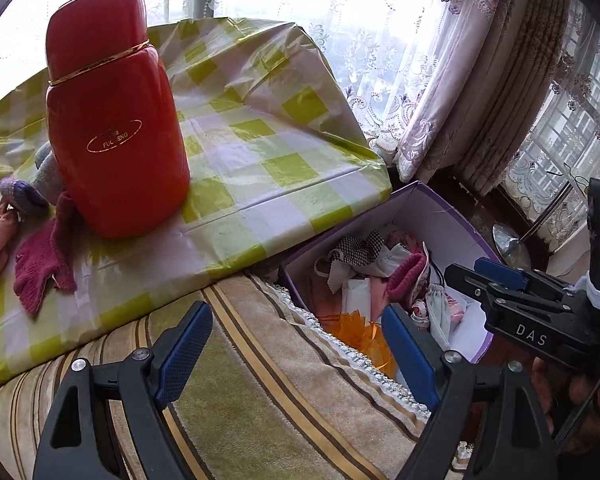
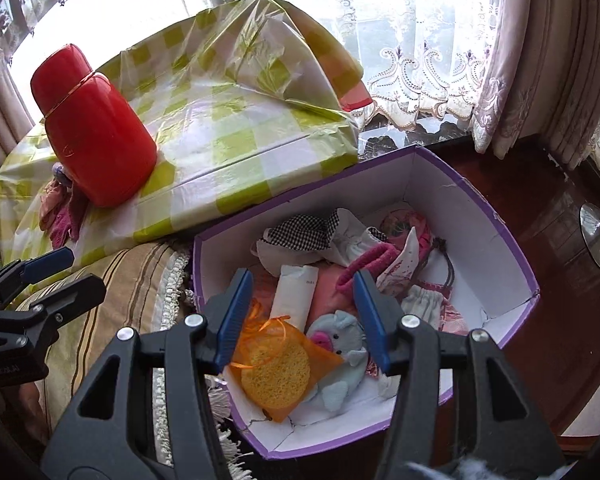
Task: Organize soft objects
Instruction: 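Move both open tools back toward the remaining items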
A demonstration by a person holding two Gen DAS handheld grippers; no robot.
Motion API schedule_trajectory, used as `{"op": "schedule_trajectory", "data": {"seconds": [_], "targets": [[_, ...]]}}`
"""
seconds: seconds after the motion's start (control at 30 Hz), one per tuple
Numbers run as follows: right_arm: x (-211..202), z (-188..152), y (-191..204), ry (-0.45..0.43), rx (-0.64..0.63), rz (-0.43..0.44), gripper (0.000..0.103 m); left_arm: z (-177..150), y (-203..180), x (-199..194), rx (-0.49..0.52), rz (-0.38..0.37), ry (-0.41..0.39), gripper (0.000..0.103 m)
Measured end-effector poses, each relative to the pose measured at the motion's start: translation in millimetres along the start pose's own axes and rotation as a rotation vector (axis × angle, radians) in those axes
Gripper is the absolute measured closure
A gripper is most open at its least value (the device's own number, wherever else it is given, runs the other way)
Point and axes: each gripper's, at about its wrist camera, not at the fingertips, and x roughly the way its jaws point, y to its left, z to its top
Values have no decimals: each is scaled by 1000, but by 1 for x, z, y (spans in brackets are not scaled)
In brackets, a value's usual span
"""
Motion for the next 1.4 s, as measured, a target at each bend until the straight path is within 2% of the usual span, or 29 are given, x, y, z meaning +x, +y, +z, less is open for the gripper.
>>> {"op": "schedule_trajectory", "data": {"seconds": [0.3, 0.43, 0.63, 0.83, 1.23, 1.4], "targets": [[-5, 6, 74, -12, -175, 86, 47, -5, 53, -20, -101, 55, -36, 16], [-4, 7, 97, -9, -210, 120, 47, -8, 83, -29, -155, 85, -59, 23], [-1, 9, 141, -11, -303, 161, 47, -16, 134, -39, -263, 112, -80, 23], [11, 7, 182, -3, -390, 191, 47, -23, 179, -48, -351, 170, -98, 23], [36, 11, 245, 34, -460, 269, 47, -36, 256, -64, -495, 256, -134, 23], [51, 14, 267, 45, -454, 284, 47, -35, 277, -63, -521, 272, -144, 23]]}}
